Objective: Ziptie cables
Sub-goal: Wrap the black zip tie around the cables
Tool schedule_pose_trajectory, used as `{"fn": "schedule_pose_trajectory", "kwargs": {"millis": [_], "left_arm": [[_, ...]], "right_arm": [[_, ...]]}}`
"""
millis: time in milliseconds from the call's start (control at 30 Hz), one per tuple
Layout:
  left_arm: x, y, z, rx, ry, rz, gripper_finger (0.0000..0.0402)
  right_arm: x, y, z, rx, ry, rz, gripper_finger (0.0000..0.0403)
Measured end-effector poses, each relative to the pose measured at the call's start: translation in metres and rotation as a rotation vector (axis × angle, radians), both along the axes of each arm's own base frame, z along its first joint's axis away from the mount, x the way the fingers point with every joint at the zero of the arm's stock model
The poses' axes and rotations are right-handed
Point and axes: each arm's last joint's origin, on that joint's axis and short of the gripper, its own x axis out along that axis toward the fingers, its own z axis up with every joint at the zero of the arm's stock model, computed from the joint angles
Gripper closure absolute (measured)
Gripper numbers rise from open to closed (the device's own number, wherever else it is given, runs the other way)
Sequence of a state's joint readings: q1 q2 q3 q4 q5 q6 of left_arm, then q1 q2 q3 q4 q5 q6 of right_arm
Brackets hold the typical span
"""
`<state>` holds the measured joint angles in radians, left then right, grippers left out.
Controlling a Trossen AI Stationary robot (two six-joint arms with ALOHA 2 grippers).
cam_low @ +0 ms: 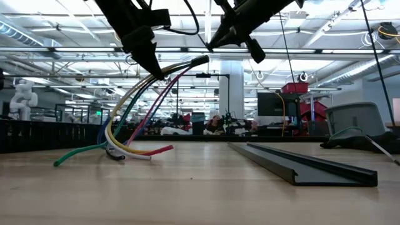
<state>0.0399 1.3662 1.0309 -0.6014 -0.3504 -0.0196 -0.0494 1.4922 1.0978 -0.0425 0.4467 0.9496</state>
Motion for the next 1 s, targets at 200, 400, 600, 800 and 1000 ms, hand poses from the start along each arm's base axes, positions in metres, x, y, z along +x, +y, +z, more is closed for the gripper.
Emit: {"fn": "schedule_pose_trajectory", "kwargs": {"millis": [200,400,600,800,1000], "left_arm": [[-0.001,0.001,0.001,0.006,-0.003,0.006,0.0396],[-0.001,0.005,0.003,0.009,-0.014,0.025,0.0396],[0.002,0.009,0.012,0.016,-0.051,0.032,0.0396],[0.004,0.009,0.019,0.019,-0.066,0.018,0.0396],[0.006,0.009,0.025,0.005,-0.09,-0.001,0.0396]], "right_arm": [[-0.002,-0.001,-0.003,-0.024,0.051,-0.025,0.0403],[-0.002,0.001,-0.002,-0.026,0.032,-0.063,0.0403],[0.004,0.003,-0.005,-0.034,-0.001,-0.09,0.0403],[0.009,0.0,-0.006,-0.068,-0.025,-0.109,0.0403],[0.011,-0.001,0.0,-0.086,-0.081,-0.118,0.0403]]}}
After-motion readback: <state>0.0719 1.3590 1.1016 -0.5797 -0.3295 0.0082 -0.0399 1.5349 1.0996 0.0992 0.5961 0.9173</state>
